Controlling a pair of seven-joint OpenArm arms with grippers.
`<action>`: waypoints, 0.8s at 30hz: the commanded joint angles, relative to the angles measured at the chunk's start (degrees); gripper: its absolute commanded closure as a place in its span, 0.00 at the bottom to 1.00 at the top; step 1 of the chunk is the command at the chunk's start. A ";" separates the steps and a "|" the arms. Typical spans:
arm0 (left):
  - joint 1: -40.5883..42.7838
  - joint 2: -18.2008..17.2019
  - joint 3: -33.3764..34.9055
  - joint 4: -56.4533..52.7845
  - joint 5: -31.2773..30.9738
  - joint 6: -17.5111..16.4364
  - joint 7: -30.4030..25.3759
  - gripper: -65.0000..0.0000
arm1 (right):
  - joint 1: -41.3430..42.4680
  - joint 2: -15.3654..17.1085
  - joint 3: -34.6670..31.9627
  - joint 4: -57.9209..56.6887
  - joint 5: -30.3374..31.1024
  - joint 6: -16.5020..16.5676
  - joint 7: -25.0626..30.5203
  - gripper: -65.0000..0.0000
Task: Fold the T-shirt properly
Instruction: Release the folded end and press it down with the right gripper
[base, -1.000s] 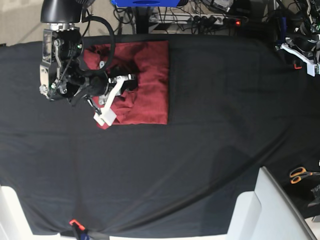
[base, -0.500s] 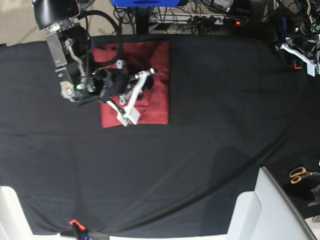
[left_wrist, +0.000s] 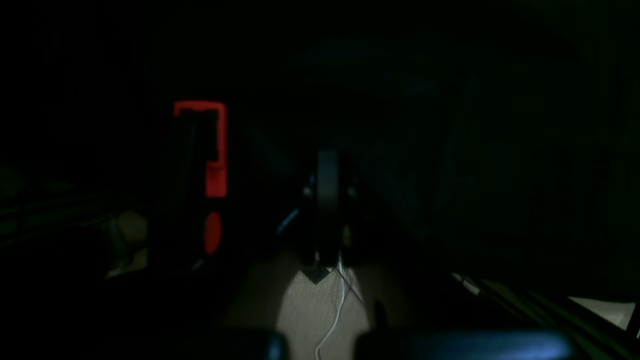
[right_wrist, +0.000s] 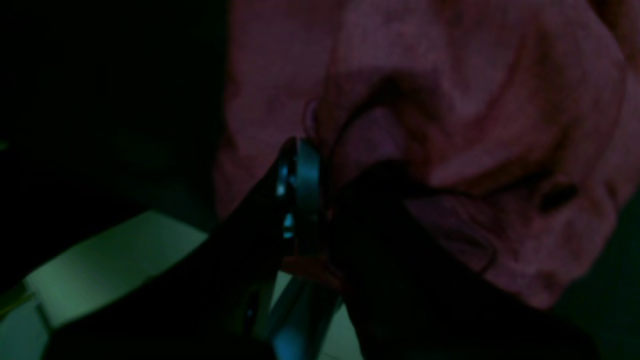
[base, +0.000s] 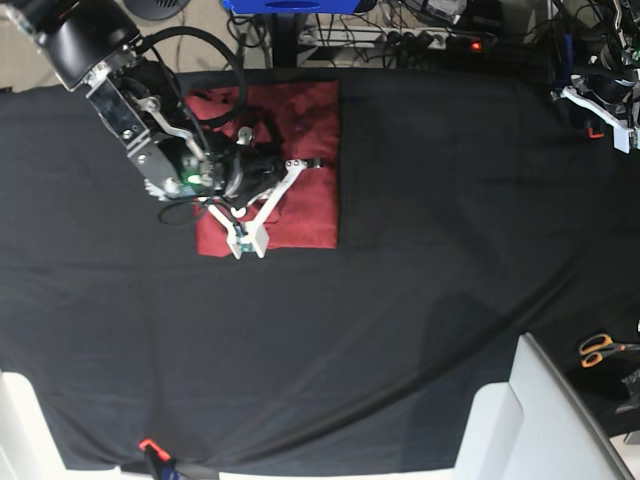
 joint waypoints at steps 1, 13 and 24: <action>0.12 -1.08 -0.54 0.84 -0.55 0.08 -1.12 1.00 | 1.96 0.12 -2.17 1.15 0.22 -1.70 1.20 1.00; 0.12 -1.17 -0.54 0.84 -0.55 0.08 -1.12 1.00 | 11.11 -0.05 -20.89 1.06 0.22 -16.17 0.41 1.00; 0.12 -1.17 -0.54 0.84 -0.55 0.08 -1.12 1.00 | 13.57 -4.27 -24.32 0.80 -8.57 -16.17 -9.79 1.00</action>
